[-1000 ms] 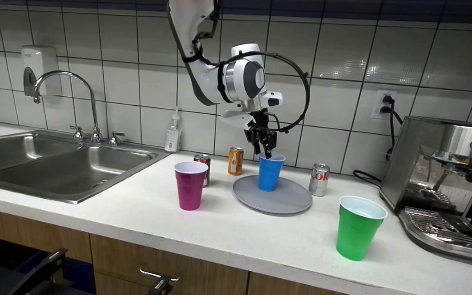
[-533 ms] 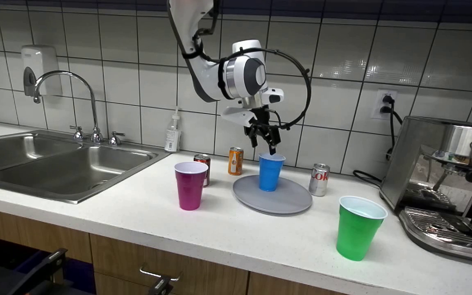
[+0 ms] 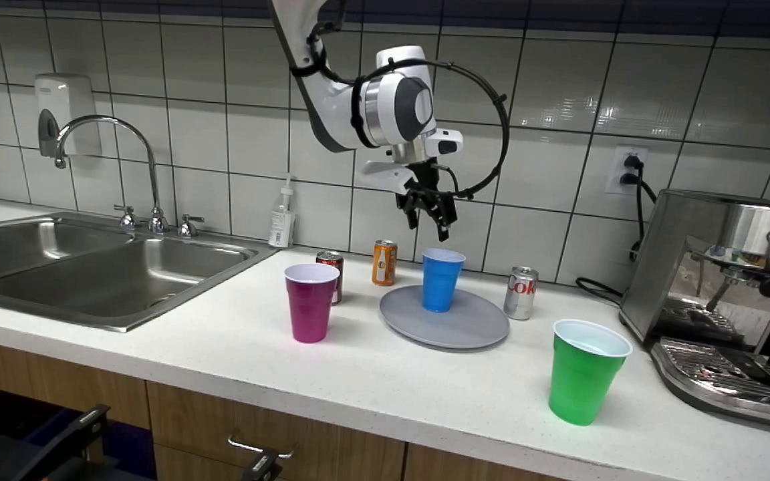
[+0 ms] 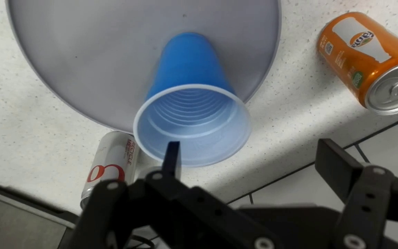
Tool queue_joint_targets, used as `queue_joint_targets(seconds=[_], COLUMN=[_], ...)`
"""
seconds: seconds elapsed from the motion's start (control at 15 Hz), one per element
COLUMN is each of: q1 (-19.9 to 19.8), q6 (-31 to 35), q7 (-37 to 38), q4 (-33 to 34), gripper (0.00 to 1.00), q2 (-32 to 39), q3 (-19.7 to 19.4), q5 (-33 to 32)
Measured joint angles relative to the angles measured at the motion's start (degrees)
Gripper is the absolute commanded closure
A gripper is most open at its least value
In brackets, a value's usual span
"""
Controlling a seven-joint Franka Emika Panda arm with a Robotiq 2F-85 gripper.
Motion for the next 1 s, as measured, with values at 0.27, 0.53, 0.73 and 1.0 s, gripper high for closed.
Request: queue_joint_targets(seconds=[0.27, 0.53, 0.73, 1.0], q1=[1.15, 2.74, 3.48, 4.42], q6=[1.34, 3.2, 4.23, 5.03], q7=[0.0, 0.05, 0.11, 0.13], q4=[-4.5, -9.91, -14.03, -19.0], gripper=[0.0, 0.0, 0.0, 0.0], q2=[-3.24, -6.69, -9.3, -12.76], q3=[-0.61, -1.67, -2.04, -3.02], q5=[-0.03, -0.04, -0.07, -0.74])
